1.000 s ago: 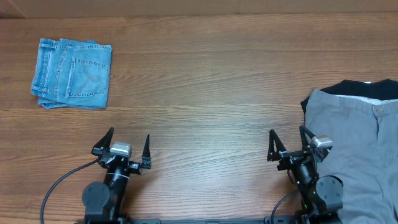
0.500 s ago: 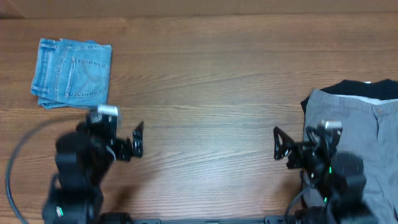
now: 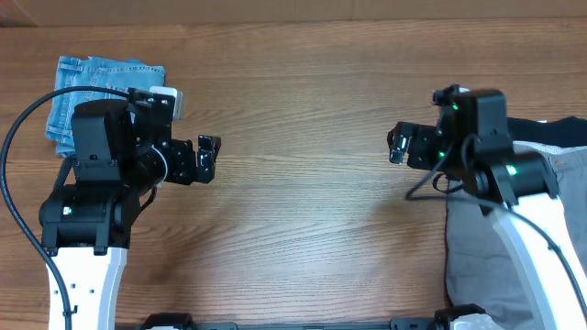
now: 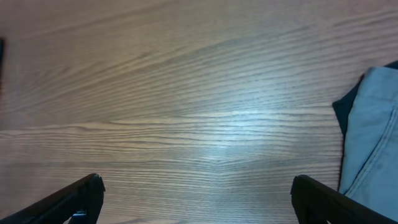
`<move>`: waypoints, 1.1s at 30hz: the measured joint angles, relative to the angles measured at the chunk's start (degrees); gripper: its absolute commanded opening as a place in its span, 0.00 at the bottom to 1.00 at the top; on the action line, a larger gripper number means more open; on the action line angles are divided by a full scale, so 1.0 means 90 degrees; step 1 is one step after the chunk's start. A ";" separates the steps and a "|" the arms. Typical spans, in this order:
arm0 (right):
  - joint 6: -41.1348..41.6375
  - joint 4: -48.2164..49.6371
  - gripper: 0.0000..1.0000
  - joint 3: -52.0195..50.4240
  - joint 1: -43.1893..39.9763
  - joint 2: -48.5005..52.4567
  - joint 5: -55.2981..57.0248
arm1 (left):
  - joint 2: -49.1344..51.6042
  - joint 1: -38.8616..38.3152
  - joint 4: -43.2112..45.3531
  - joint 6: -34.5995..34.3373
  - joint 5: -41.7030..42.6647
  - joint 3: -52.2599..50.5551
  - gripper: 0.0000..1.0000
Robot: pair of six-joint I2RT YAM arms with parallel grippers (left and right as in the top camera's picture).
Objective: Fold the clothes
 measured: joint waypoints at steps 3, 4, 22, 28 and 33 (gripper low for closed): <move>0.0114 0.0012 0.97 0.0148 -0.0211 0.0466 0.0078 | 0.0007 0.0000 -0.0087 0.0015 0.0165 0.0012 1.00; 0.0204 0.0056 0.93 0.0209 -0.0430 0.0702 0.0151 | 0.0012 0.0000 -0.0185 0.0034 0.0204 0.0017 1.00; 0.1134 0.1809 0.66 0.0338 -0.2557 0.3555 0.0561 | 0.0996 0.0000 -0.1022 0.0172 0.0316 0.0046 1.00; 0.1137 0.1894 0.64 0.0340 -0.2557 0.3934 0.0896 | 0.1120 0.0000 -0.1001 0.0172 0.0367 0.0046 1.00; 0.1144 0.1897 0.36 0.0340 -0.2540 0.4255 0.1054 | 0.1124 0.0000 -0.1001 0.0172 0.0386 0.0046 1.00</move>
